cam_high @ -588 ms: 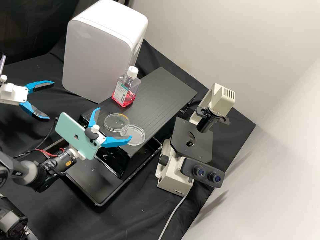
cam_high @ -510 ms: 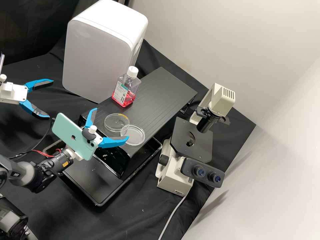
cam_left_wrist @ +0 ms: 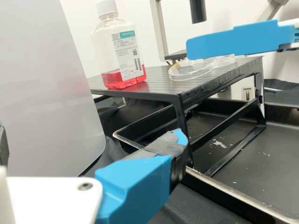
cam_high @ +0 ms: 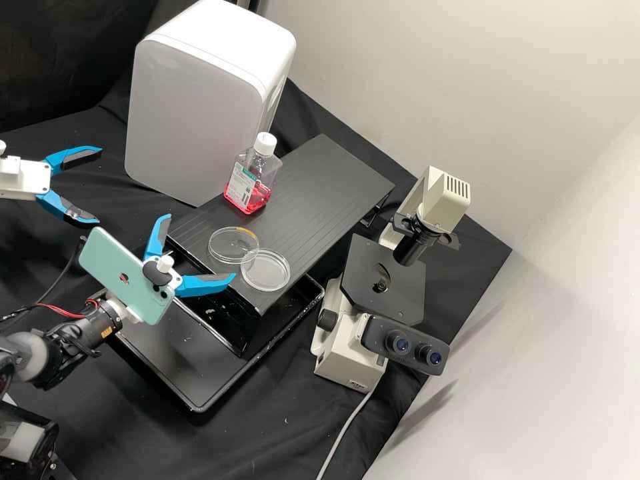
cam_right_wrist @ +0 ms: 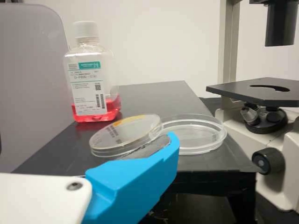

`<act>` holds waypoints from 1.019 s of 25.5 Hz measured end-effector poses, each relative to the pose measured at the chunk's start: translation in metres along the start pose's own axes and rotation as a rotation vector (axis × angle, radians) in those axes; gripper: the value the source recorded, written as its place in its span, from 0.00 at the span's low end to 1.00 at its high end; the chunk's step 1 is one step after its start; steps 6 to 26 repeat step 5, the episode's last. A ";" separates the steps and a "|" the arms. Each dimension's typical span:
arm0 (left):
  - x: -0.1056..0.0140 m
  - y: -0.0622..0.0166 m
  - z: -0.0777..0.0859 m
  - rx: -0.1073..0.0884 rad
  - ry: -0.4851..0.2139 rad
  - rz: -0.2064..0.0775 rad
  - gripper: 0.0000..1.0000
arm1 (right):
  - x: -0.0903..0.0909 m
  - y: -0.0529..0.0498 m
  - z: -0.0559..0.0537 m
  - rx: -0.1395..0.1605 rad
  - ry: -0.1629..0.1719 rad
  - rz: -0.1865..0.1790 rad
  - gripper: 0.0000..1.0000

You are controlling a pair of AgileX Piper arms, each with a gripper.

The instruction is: Remove the lid from the petri dish

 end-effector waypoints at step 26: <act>0.000 0.0000 0.000 0.000 0.000 0.000 1.00 | 0.000 0.001 0.001 0.005 -0.012 0.012 1.00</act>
